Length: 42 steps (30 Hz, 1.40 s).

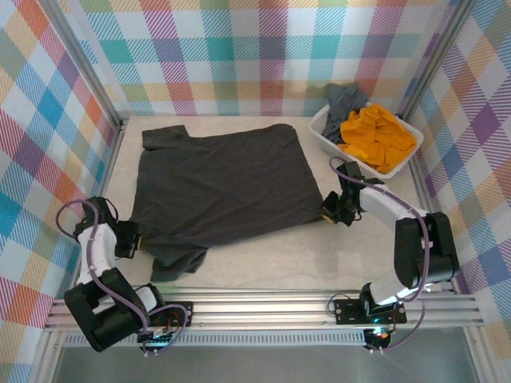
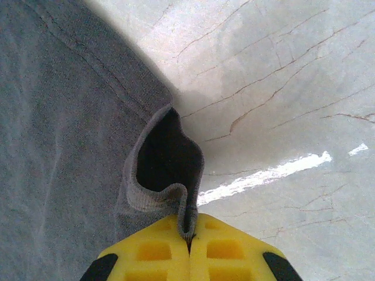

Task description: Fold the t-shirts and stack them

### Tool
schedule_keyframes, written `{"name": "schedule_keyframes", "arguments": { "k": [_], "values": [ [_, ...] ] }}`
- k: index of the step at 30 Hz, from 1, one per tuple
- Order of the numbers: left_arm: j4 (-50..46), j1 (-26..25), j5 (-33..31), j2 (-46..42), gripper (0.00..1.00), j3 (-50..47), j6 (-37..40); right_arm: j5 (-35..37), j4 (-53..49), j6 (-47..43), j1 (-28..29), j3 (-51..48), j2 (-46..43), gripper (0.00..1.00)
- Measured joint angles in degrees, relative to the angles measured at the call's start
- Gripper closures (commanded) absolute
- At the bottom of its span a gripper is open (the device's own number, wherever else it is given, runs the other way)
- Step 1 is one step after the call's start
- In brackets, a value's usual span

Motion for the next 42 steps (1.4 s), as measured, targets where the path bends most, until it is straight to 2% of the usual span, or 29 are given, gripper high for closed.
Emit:
{"name": "schedule_keyframes", "arguments": {
  "k": [2, 3, 4, 7, 9, 11, 14, 17, 20, 24, 28, 34, 42],
  "values": [
    [0.0, 0.0, 0.2, 2.1, 0.94, 1.3, 0.7, 0.2, 0.0, 0.0, 0.0, 0.3, 0.3, 1.0],
    [-0.1, 0.0, 0.1, 2.6, 0.91, 1.9, 0.9, 0.3, 0.0, 0.0, 0.0, 0.3, 0.3, 0.95],
    [-0.3, 0.0, 0.0, 2.8, 0.86, 2.3, 1.1, 0.6, -0.1, 0.0, 0.0, 0.3, 0.3, 0.89],
    [-1.5, 0.0, -0.9, 0.4, 0.61, 3.1, 0.8, 2.0, -0.7, -0.2, 0.0, 0.3, -0.6, 0.65],
    [-3.7, 0.0, -1.8, -4.0, 0.5, 4.3, 0.1, 3.6, -1.9, -0.2, 0.0, 0.3, -3.7, 0.56],
    [-6.5, -0.3, -3.3, -8.0, 0.5, 7.5, -0.3, 4.9, -3.0, 0.0, 0.4, 0.5, -7.7, 0.54],
    [-6.5, -1.6, -4.6, -10.4, 0.54, 11.8, -2.3, 6.3, -3.8, 0.1, 2.2, 2.7, -11.4, 0.58],
    [-4.1, -6.0, -4.5, -7.8, 0.61, 12.7, -5.0, 5.8, -2.8, -0.2, 5.9, 7.2, -8.1, 0.65],
    [-0.7, -11.4, -2.0, 4.3, 0.68, 16.2, -6.4, 3.1, 0.5, -0.4, 8.4, 12.0, 0.0, 0.68],
    [4.6, -17.9, 1.0, 25.3, 0.68, 24.0, -5.8, 0.2, 3.6, -0.9, 9.3, 16.4, 10.8, 0.68],
    [5.5, -19.6, 1.1, 34.7, 0.69, 26.6, -5.2, -1.6, 4.2, -1.6, 9.3, 20.4, 18.8, 0.69],
    [5.5, -17.4, 0.8, 41.3, 0.69, 28.4, -4.3, -3.4, 4.3, -1.7, 9.7, 24.3, 26.2, 0.67],
    [7.3, -0.7, 3.7, 41.0, 0.69, 27.4, -2.5, -4.4, 2.6, -1.9, 13.8, 31.2, 29.7, 0.63]
  ]
}}
